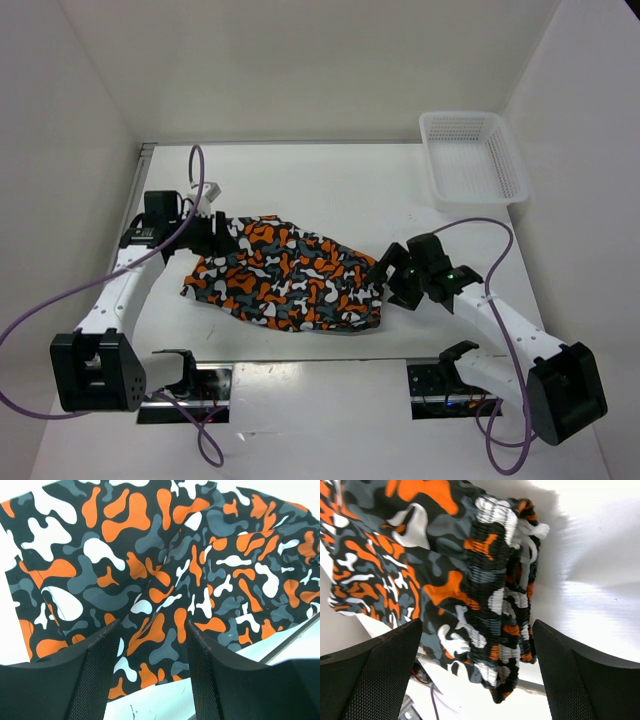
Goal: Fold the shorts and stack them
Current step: Fold the shorts
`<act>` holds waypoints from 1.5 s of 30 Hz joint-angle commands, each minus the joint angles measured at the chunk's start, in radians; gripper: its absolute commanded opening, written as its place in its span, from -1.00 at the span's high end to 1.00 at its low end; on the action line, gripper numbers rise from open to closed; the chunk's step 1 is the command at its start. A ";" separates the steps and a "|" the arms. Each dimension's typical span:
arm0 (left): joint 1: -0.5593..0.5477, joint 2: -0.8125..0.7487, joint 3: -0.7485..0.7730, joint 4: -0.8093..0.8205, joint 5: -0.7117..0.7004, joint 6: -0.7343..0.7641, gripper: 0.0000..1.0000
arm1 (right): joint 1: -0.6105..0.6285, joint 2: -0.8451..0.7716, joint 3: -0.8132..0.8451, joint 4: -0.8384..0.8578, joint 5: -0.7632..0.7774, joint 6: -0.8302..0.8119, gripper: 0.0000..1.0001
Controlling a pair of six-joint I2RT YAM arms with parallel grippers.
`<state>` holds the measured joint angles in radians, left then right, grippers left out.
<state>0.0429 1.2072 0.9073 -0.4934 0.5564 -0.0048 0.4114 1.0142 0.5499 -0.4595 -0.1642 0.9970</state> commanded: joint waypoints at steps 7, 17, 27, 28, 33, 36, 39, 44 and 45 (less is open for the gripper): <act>-0.003 -0.023 0.039 -0.011 0.048 0.005 -0.29 | -0.006 -0.054 0.061 -0.053 0.064 -0.001 -0.94; -0.003 -0.023 0.058 -0.040 0.080 0.005 1.00 | -0.006 -0.081 0.051 -0.044 0.065 -0.001 -0.96; -0.003 -0.118 0.058 -0.125 0.080 0.005 1.00 | -0.006 -0.081 0.061 -0.044 0.065 -0.001 -0.98; 0.006 -0.127 0.058 -0.134 0.080 0.005 1.00 | -0.006 -0.081 0.061 -0.044 0.065 -0.001 -0.98; 0.015 -0.166 0.122 -0.186 0.039 0.005 -0.29 | -0.006 -0.072 0.061 -0.044 0.065 -0.011 -0.98; 0.015 -0.137 0.166 -0.171 0.039 0.005 -0.85 | -0.006 -0.063 0.070 -0.044 0.065 -0.020 -0.98; 0.015 -0.074 0.202 -0.140 0.048 0.005 -0.87 | -0.006 -0.075 0.093 -0.054 0.065 -0.031 -0.98; 0.015 0.029 0.251 -0.090 0.048 0.005 -0.93 | -0.006 -0.146 0.091 -0.053 0.077 -0.031 -0.98; 0.015 0.040 0.251 -0.079 0.048 0.005 -0.93 | -0.006 -0.158 0.078 -0.053 0.077 -0.031 -0.98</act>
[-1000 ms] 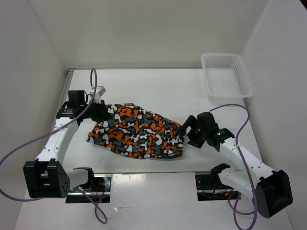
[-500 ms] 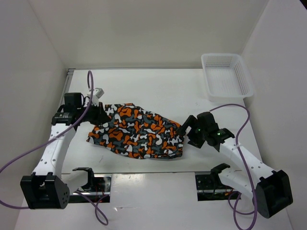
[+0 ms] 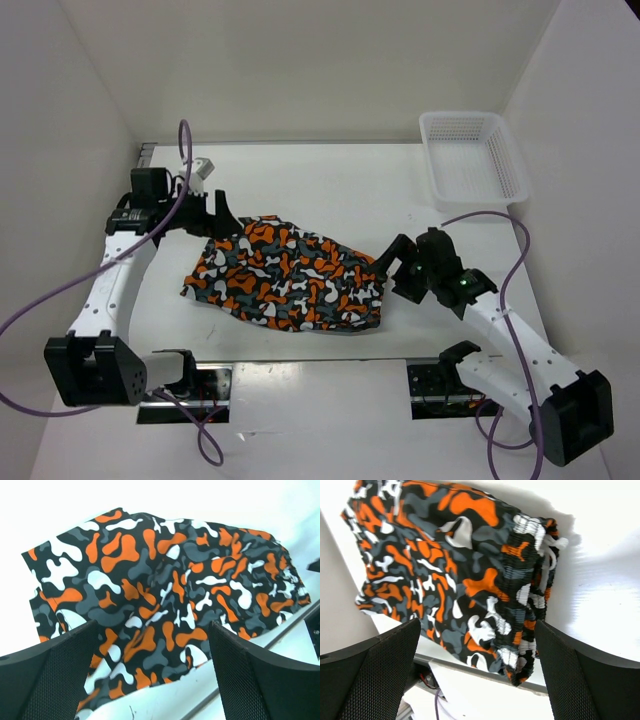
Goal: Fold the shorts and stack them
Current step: Fold the shorts
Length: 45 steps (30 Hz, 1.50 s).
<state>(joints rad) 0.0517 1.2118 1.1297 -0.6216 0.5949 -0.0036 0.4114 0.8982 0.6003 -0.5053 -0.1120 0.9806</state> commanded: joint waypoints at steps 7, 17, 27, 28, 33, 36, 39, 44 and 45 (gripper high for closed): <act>-0.038 0.035 -0.053 0.180 -0.003 0.004 -0.93 | -0.006 -0.031 0.018 0.004 0.006 -0.014 -0.98; -0.038 0.113 0.030 0.169 -0.023 0.004 -0.79 | -0.006 -0.022 -0.003 0.004 0.017 -0.005 -0.98; -0.049 0.253 -0.017 0.234 -0.078 0.004 -0.79 | -0.016 0.123 -0.086 0.114 -0.044 0.015 -0.98; -0.049 0.253 -0.030 0.234 -0.078 0.004 -0.76 | -0.016 0.134 -0.102 0.129 -0.054 0.015 -0.98; -0.049 0.183 -0.184 0.203 -0.122 0.004 -0.76 | -0.016 0.171 -0.161 0.217 -0.100 0.036 -0.98; -0.049 0.183 -0.228 0.203 -0.144 0.004 -0.76 | -0.016 0.229 -0.194 0.276 -0.130 0.047 -0.92; -0.049 0.206 -0.268 0.223 -0.153 0.004 -0.74 | -0.016 0.293 -0.194 0.310 -0.153 0.047 -0.79; -0.049 0.244 -0.277 0.253 -0.193 0.004 -0.69 | 0.009 0.386 -0.183 0.367 -0.144 0.047 -0.18; -0.049 0.256 -0.277 0.253 -0.204 0.004 -0.69 | 0.009 0.395 -0.156 0.367 -0.132 0.047 0.01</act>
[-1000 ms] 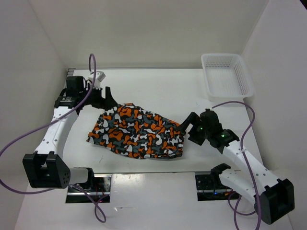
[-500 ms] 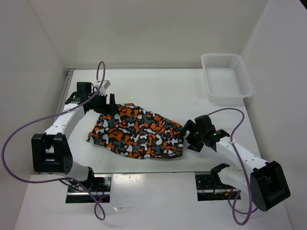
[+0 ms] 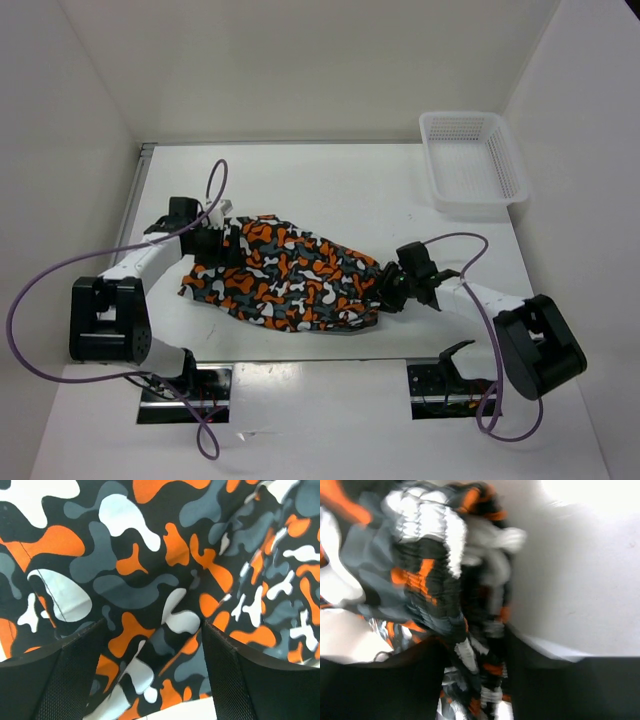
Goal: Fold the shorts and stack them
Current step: Fold the shorts
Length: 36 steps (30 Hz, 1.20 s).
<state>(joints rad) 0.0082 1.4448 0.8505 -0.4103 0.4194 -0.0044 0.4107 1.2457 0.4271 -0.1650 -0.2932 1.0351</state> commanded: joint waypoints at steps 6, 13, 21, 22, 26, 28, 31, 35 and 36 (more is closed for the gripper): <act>-0.005 0.075 -0.004 0.033 -0.077 0.004 -0.69 | 0.010 -0.014 0.211 -0.168 0.261 -0.073 1.00; -0.088 0.106 -0.039 0.083 -0.090 0.004 -0.66 | 0.010 -0.046 0.393 -0.326 0.342 -0.176 1.00; -0.246 0.158 0.027 0.110 -0.074 0.004 -0.66 | 0.000 0.040 0.694 -0.490 0.423 -0.357 1.00; -0.246 0.158 0.051 0.090 -0.074 0.004 -0.66 | 0.000 0.056 0.728 -0.505 0.446 -0.374 1.00; -0.182 0.076 0.156 0.002 -0.108 0.004 -0.69 | 0.022 0.135 0.879 -0.547 0.480 -0.434 1.00; -0.140 0.075 0.176 -0.007 -0.117 0.004 -0.69 | 0.049 0.185 0.933 -0.574 0.511 -0.443 1.00; -0.088 0.103 0.151 -0.007 -0.085 0.004 -0.58 | 0.068 0.224 0.975 -0.574 0.511 -0.452 1.00; -0.076 0.143 0.140 0.015 -0.073 0.004 -0.56 | 0.068 0.236 0.987 -0.555 0.490 -0.471 1.00; -0.076 0.143 0.131 0.015 -0.059 0.004 -0.56 | 0.077 0.245 0.998 -0.554 0.490 -0.471 1.00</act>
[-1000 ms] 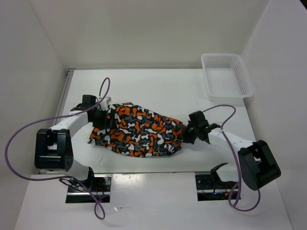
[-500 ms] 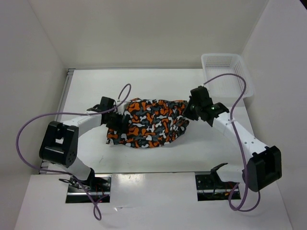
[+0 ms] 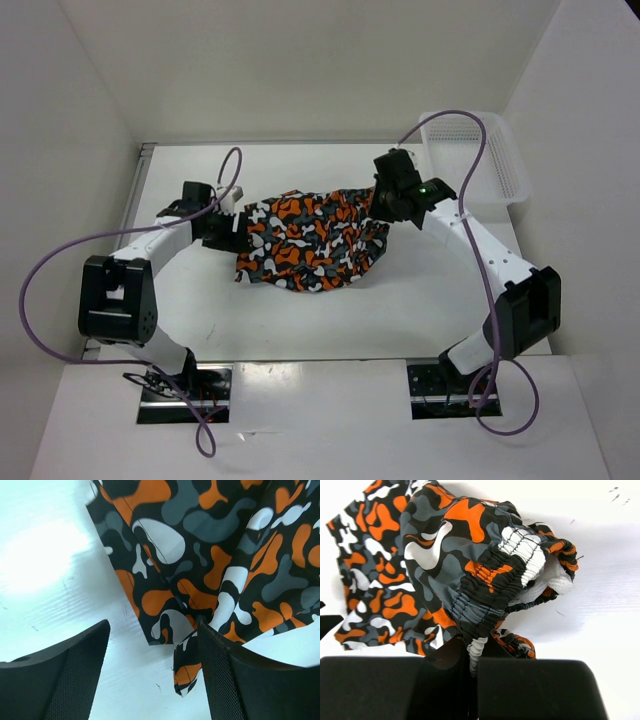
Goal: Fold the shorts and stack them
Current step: Fold the shorts
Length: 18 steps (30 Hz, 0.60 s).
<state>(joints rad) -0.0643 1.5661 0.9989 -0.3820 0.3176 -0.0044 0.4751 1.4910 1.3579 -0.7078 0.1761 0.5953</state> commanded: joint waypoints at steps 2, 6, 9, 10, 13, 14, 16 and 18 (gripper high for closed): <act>-0.003 0.031 -0.017 0.012 0.052 0.004 -0.56 | 0.034 0.023 0.093 -0.012 0.043 -0.040 1.00; -0.003 0.052 -0.028 0.046 0.072 0.004 -0.56 | 0.085 0.080 0.141 -0.033 0.074 -0.040 1.00; -0.003 0.071 -0.028 0.055 0.081 0.004 -0.53 | 0.097 0.089 0.150 -0.033 0.074 -0.031 1.00; -0.003 0.071 -0.028 0.055 0.081 0.004 -0.50 | 0.108 0.089 0.150 -0.033 0.074 -0.031 1.00; -0.003 0.071 -0.028 0.075 0.092 0.004 -0.47 | 0.117 0.100 0.150 -0.033 0.074 -0.031 1.00; -0.003 0.080 -0.040 0.075 0.092 0.004 -0.38 | 0.126 0.100 0.159 -0.033 0.074 -0.031 1.00; -0.003 0.080 -0.040 0.098 0.103 0.004 -0.26 | 0.144 0.120 0.174 -0.033 0.074 -0.031 1.00; -0.003 0.103 -0.049 0.098 0.103 0.004 -0.04 | 0.166 0.120 0.185 -0.013 0.065 -0.031 1.00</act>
<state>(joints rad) -0.0650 1.6371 0.9676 -0.3195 0.3813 -0.0059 0.5987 1.6016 1.4811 -0.7406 0.2295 0.5709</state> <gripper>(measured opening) 0.543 0.036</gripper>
